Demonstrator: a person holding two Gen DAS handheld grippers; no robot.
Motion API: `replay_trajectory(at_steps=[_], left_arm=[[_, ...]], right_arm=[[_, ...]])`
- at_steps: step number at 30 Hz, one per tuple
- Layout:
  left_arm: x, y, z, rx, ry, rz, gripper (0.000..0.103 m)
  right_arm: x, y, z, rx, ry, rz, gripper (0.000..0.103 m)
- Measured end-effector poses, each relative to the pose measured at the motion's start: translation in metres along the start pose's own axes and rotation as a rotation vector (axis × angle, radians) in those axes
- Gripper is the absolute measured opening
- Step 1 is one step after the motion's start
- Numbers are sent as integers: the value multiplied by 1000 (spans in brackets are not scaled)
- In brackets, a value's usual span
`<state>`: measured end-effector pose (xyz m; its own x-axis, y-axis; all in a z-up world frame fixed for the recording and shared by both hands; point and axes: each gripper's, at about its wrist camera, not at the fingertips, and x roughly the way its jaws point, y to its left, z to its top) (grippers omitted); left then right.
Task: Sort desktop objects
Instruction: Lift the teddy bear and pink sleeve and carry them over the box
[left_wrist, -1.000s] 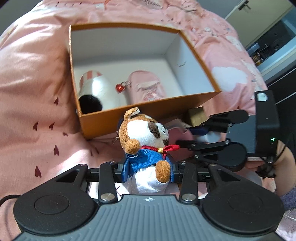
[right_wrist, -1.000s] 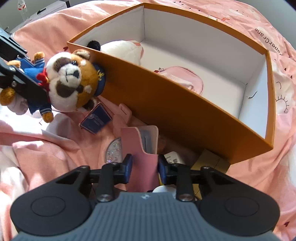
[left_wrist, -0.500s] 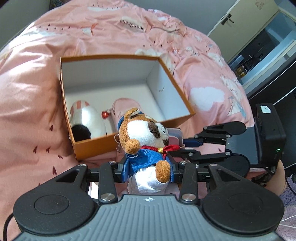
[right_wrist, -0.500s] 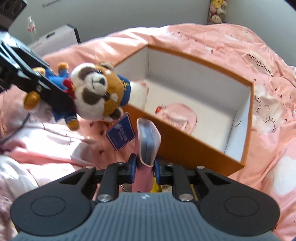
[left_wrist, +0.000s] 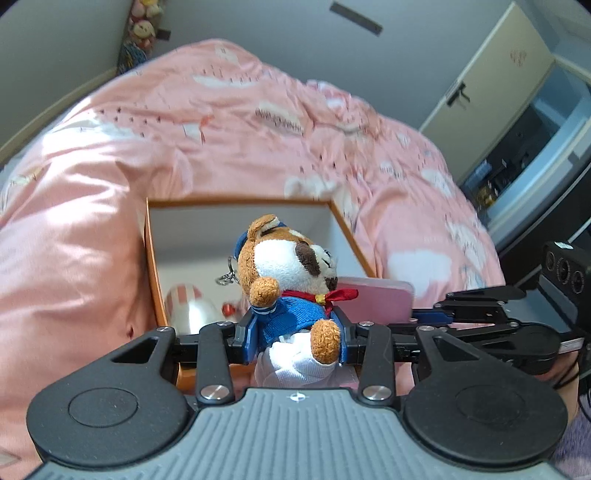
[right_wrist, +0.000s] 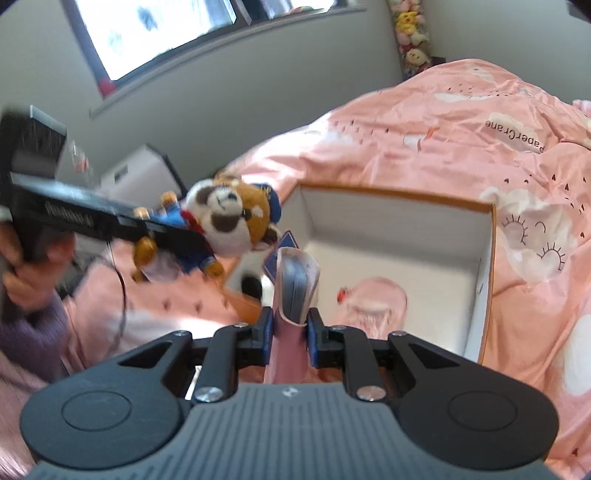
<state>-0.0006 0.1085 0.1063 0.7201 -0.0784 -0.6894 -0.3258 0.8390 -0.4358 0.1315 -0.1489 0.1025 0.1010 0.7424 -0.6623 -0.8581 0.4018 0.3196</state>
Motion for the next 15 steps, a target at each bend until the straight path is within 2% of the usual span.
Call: replay_trajectory(at_steps=[3, 6, 9, 15], left_arm=[[4, 0, 9, -4, -46, 10, 44], [12, 0, 16, -4, -75, 12, 44], [27, 1, 19, 2, -77, 27, 44], [66, 16, 13, -35, -21, 42, 44]], right_arm=[[-5, -9, 17, 52, -61, -5, 20], [0, -18, 31, 81, -84, -24, 20], [16, -30, 40, 120, -56, -16, 20], [54, -53, 43, 187, 42, -14, 20]])
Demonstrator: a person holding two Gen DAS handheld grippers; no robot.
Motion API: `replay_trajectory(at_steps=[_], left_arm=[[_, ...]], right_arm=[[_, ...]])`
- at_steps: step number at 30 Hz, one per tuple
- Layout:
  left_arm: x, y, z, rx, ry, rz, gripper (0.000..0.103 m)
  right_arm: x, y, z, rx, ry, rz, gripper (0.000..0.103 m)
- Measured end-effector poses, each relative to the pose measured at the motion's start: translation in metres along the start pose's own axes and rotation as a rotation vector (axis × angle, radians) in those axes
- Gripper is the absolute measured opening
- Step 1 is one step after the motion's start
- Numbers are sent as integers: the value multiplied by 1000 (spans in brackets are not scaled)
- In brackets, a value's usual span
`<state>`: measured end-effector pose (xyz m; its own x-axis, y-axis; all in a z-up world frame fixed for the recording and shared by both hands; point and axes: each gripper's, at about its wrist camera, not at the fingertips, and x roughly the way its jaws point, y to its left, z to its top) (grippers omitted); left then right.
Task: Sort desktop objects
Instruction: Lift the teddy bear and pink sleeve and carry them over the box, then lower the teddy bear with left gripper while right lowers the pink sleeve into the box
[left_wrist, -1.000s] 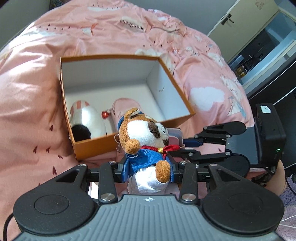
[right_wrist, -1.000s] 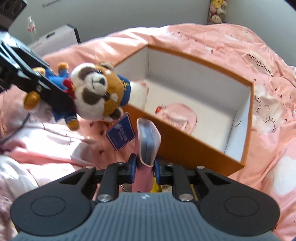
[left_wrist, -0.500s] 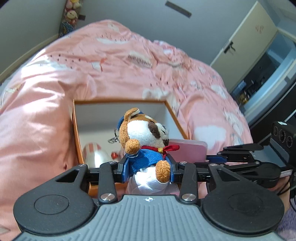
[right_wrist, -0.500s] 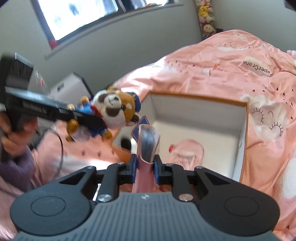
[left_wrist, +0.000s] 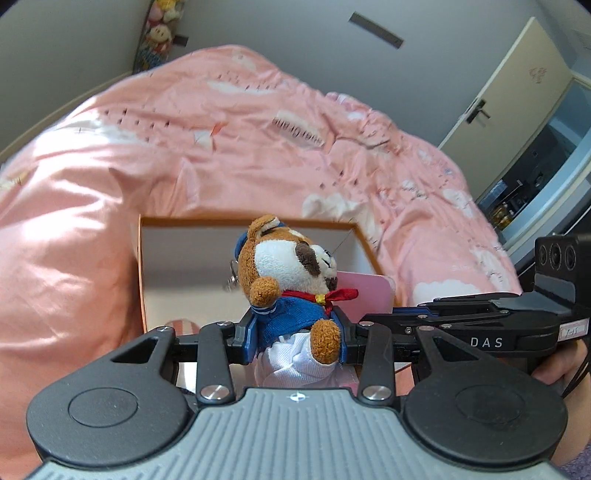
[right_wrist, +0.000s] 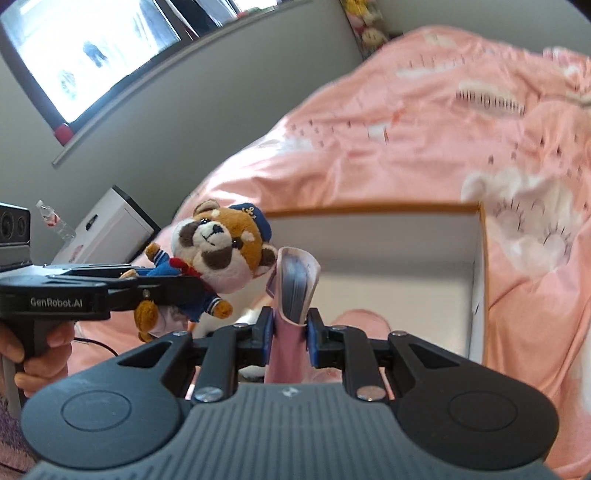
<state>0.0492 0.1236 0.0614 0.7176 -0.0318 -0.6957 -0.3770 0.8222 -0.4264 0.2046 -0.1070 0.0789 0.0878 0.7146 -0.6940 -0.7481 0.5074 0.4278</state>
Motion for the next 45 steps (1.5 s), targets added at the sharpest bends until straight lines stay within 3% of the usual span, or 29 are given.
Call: replay_trajectory(at_steps=[12, 20, 23, 28, 30, 34, 40, 42, 45], left_arm=[[57, 14, -19, -100, 83, 26, 44], [82, 10, -31, -50, 118, 180, 44], [93, 12, -36, -51, 163, 233, 44], [102, -1, -40, 33, 174, 315, 44], [106, -6, -42, 68, 175, 343, 44], [110, -10, -44, 100, 179, 368, 44], [107, -6, -45, 96, 180, 363, 44], [108, -7, -45, 95, 183, 365, 44], [114, -11, -43, 99, 192, 380, 44]], right_arm=[[57, -53, 0, 196, 166, 36, 20], [77, -77, -12, 314, 183, 108, 20], [79, -77, -11, 299, 185, 67, 21], [79, -72, -12, 249, 183, -21, 22], [75, -71, -12, 258, 171, -1, 20], [64, -72, -8, 314, 134, 131, 19], [82, -82, -10, 374, 179, 158, 19], [83, -85, -12, 371, 187, 127, 20], [81, -80, -12, 287, 199, 10, 23]])
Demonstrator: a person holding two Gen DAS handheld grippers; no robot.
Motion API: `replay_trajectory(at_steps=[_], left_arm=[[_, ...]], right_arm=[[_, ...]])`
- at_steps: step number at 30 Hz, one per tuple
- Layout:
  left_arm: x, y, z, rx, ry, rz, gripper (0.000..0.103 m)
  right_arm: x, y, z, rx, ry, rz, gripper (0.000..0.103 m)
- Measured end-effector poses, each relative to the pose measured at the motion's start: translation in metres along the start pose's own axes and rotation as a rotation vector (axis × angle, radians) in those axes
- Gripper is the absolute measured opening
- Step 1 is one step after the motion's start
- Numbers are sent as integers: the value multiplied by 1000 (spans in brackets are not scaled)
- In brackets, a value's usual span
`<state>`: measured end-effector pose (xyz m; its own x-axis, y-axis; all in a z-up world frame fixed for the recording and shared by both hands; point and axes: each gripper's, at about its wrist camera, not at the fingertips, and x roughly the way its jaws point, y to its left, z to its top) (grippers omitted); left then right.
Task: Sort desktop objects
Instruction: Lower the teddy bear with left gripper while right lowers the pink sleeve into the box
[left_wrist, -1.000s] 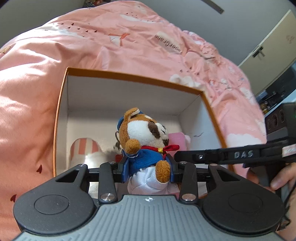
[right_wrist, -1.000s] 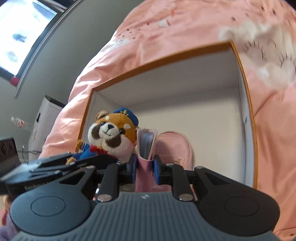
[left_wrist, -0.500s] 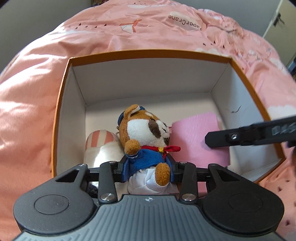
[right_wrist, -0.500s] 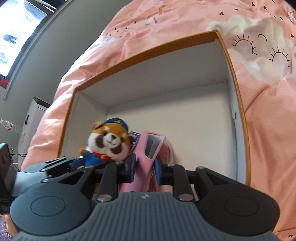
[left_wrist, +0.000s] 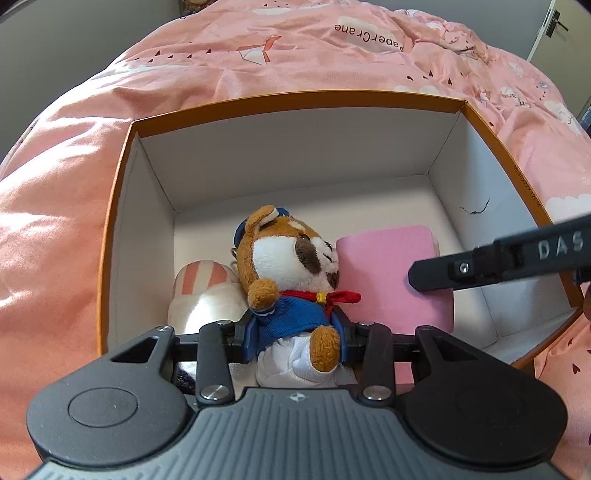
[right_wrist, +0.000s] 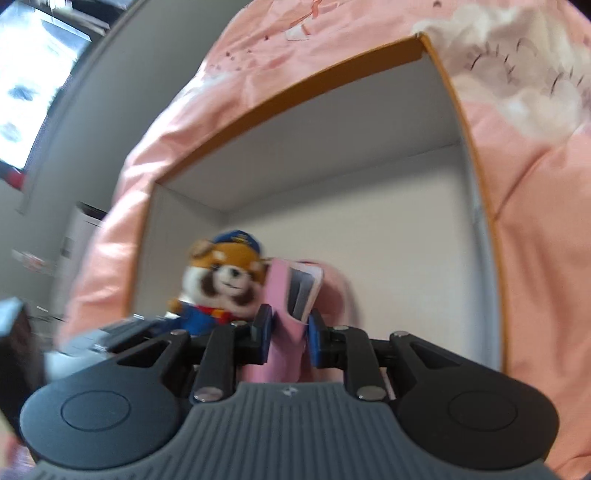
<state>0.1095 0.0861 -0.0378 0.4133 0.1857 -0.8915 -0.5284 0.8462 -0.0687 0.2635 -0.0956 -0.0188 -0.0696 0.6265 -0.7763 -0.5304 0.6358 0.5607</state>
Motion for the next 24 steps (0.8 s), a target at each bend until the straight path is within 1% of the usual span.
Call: replay_trajectory(at_steps=[3, 7, 9, 11, 14, 16, 18, 22, 23, 24], left_arm=[[5, -8, 1, 28, 17, 7, 45], [16, -8, 1, 21, 64, -24, 45], [21, -7, 0, 25, 73, -25, 45], [20, -9, -1, 44, 76, -16, 45], [23, -11, -2, 49, 105, -15, 45], [26, -10, -2, 47, 149, -36, 45], [24, -4, -2, 29, 170, -63, 45], [20, 3, -3, 21, 174, -96, 46], [17, 5, -4, 18, 170, -114, 47], [13, 9, -4, 10, 167, -146, 52]], right_arm=[[-2, 4, -1, -48, -2, -63, 24], [0, 11, -2, -114, -14, -147, 25], [1, 11, -2, -124, -16, -165, 26], [2, 10, -2, -126, -13, -164, 28], [6, 17, -3, -193, -4, -192, 31], [10, 23, -4, -235, -10, -217, 33], [14, 29, -3, -278, -18, -241, 34], [18, 35, -4, -335, -16, -265, 36], [18, 36, -5, -346, -12, -268, 36], [18, 36, -5, -354, -6, -268, 36]])
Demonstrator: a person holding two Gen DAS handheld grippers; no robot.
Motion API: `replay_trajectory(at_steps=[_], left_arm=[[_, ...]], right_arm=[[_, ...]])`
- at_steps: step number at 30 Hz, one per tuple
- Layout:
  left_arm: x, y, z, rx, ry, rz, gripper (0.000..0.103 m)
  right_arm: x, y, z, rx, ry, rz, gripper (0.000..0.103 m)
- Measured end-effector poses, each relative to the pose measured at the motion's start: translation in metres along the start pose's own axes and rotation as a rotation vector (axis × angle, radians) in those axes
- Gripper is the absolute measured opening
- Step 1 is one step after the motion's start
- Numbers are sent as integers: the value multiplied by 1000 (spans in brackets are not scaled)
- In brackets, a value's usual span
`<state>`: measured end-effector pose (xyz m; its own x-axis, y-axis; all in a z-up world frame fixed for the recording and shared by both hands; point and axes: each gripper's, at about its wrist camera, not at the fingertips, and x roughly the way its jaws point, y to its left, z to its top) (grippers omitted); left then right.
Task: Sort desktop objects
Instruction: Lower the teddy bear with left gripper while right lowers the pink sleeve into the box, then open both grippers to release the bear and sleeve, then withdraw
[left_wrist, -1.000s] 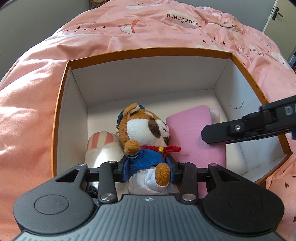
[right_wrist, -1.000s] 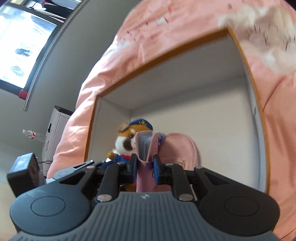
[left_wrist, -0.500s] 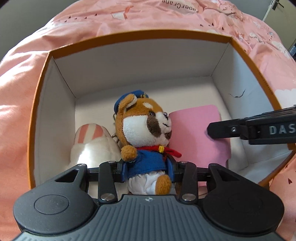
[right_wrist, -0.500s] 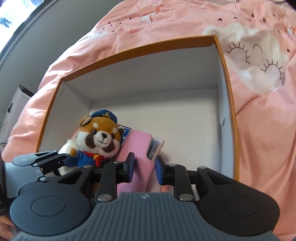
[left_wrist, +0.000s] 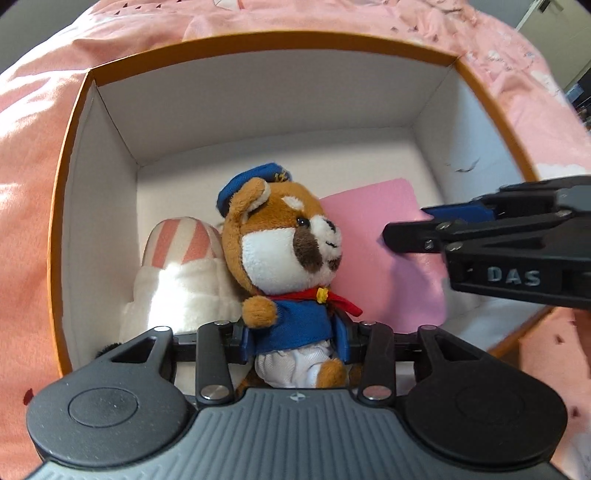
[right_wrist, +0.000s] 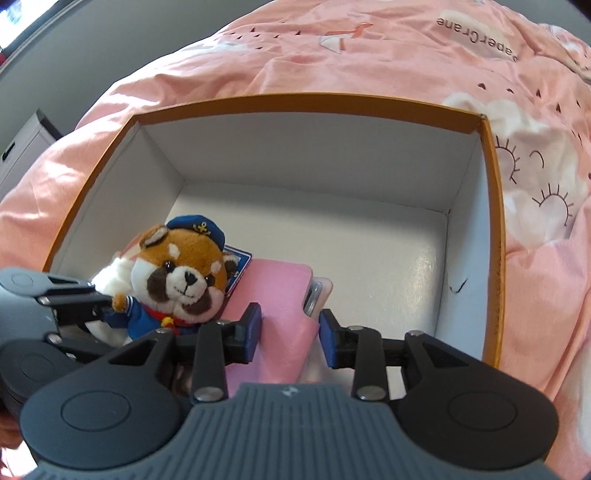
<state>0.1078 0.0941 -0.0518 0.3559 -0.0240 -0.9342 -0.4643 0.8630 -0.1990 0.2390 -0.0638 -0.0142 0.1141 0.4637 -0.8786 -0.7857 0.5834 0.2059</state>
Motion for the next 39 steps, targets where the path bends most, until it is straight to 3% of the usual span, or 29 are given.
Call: replay_trajectory(at_steps=[3, 7, 8, 10, 13, 15, 22, 27, 33, 39], left_arm=[[-17, 8, -3, -19, -14, -56, 59], [-40, 12, -5, 13, -75, -68, 59], [-40, 13, -4, 21, -80, -72, 57], [-36, 14, -1, 25, -67, -69, 42], [-21, 15, -3, 22, -39, -52, 40], [-16, 22, -4, -30, -18, -95, 39], [-24, 26, -6, -21, -36, -90, 39], [-46, 22, -14, 29, -116, -120, 39], [-88, 15, -35, 111, -316, -150, 39], [-111, -12, -59, 286, -411, -182, 39]], right_arm=[[-1, -6, -3, 12, 17, 7, 36], [2, -6, -5, 4, 16, -18, 40], [3, -2, -6, -24, 8, -39, 39], [1, 7, -8, -76, -4, -78, 39], [-2, 20, -11, -152, -16, -149, 39], [-1, 26, -12, -180, -17, -174, 39], [-10, 19, -16, -119, -61, -144, 40], [-30, 21, -24, -84, -166, -118, 40], [-65, 27, -44, -80, -320, -98, 40], [-101, 42, -81, -133, -402, -188, 41]])
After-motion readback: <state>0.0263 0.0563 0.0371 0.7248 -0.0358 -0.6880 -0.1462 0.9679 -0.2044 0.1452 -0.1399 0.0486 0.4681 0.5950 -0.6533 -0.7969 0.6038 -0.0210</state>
